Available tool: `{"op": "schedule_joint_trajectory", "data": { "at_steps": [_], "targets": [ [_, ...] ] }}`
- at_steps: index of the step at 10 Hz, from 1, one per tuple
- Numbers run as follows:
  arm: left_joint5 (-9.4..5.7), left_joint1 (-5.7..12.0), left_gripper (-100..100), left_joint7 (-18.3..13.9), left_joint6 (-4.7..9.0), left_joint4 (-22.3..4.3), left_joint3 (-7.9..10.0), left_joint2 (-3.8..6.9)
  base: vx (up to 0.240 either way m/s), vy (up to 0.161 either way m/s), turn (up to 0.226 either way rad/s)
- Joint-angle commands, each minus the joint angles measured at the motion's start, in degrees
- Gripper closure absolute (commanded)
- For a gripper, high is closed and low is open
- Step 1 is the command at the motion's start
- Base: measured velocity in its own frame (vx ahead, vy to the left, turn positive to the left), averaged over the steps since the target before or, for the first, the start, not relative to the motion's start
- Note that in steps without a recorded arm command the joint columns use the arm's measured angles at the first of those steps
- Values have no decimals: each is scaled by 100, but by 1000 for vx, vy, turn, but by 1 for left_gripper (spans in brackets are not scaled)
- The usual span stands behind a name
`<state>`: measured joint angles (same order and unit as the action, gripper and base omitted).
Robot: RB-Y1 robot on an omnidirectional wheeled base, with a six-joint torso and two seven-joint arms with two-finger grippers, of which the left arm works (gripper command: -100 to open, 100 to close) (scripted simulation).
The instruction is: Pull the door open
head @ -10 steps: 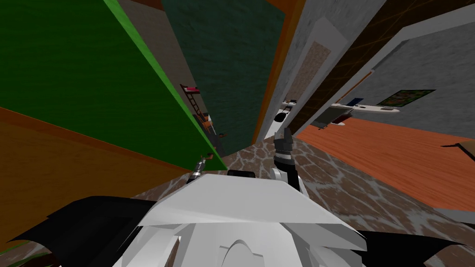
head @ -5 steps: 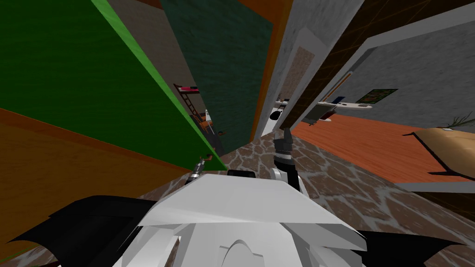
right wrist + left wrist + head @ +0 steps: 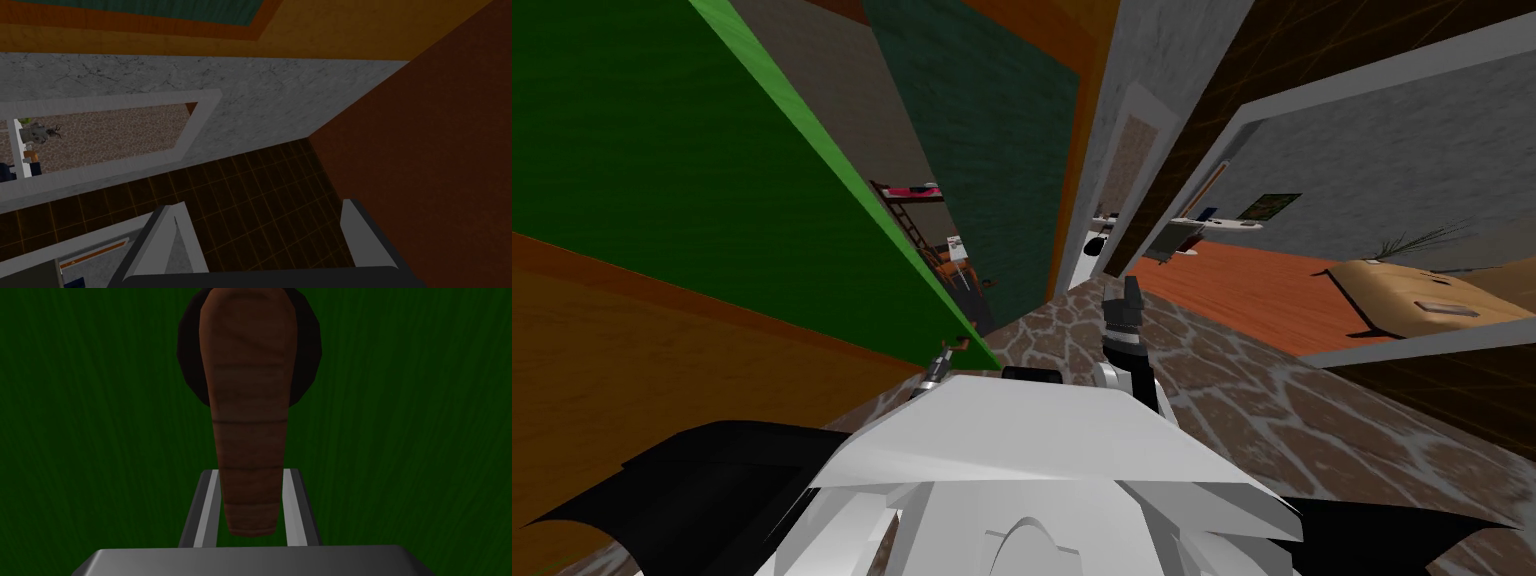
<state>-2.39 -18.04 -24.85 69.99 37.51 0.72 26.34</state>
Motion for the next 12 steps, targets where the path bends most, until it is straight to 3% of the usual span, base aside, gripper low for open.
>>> {"op": "schedule_joint_trajectory", "data": {
  "at_steps": [1, 10, 12],
  "targets": [
    [0, 0, 100, 0, 0, 0, 0, 0, -95, 27, -18],
    [120, 996, 100, 248, -791, -257, 142, -319, -220, 44, -145],
    [132, 1094, 100, 273, -870, -280, 156, -350, -214, 51, -116]
  ]
}}
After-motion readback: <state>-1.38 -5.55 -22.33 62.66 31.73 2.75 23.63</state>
